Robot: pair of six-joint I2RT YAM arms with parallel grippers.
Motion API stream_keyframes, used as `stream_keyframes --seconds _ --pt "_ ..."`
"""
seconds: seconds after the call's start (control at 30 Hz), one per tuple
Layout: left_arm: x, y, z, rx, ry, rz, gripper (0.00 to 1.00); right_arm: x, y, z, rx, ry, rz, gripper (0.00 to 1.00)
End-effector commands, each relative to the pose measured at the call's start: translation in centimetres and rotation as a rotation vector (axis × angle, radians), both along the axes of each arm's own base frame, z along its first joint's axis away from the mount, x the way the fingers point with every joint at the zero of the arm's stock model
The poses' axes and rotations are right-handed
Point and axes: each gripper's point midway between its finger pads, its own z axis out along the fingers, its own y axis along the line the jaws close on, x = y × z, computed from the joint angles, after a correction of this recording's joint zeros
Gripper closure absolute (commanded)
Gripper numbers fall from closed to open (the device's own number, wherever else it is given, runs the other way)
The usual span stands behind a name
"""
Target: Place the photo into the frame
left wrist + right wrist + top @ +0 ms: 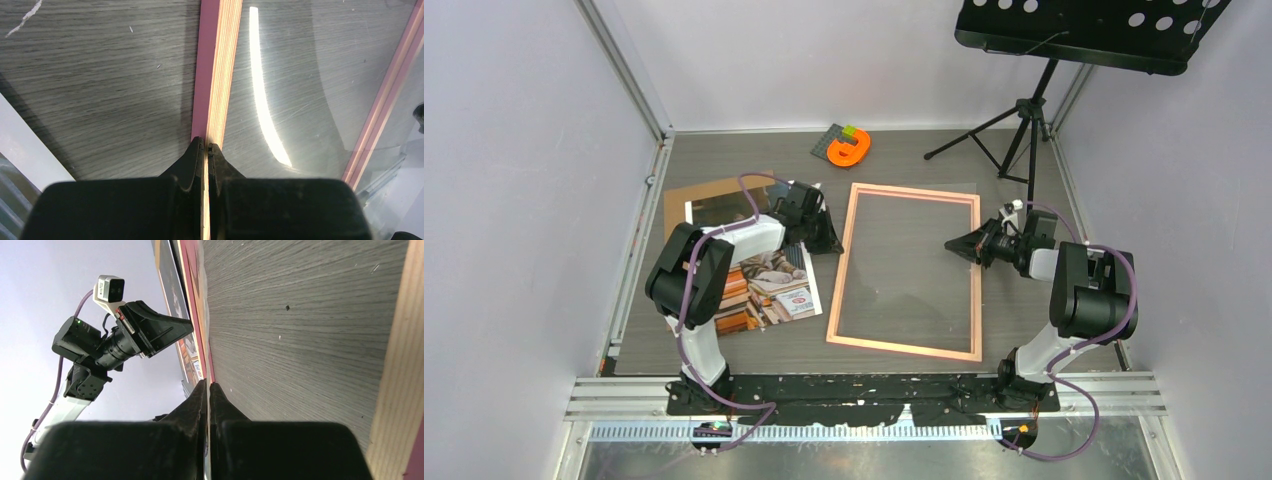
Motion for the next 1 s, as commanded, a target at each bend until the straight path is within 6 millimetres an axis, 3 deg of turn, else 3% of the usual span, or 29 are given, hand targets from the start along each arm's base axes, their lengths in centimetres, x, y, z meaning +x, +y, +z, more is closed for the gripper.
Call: stream_keyframes --seconds 0.0,0.97 --pt "-2.3 0.0 -2.2 0.048 0.063 -0.038 1.00 0.2 0.3 0.6 -0.030 -0.027 0.041 0.94" --pt "-2.4 -0.3 -2.4 0.042 0.075 -0.044 1.00 0.4 0.6 -0.5 -0.080 -0.017 0.075 0.94"
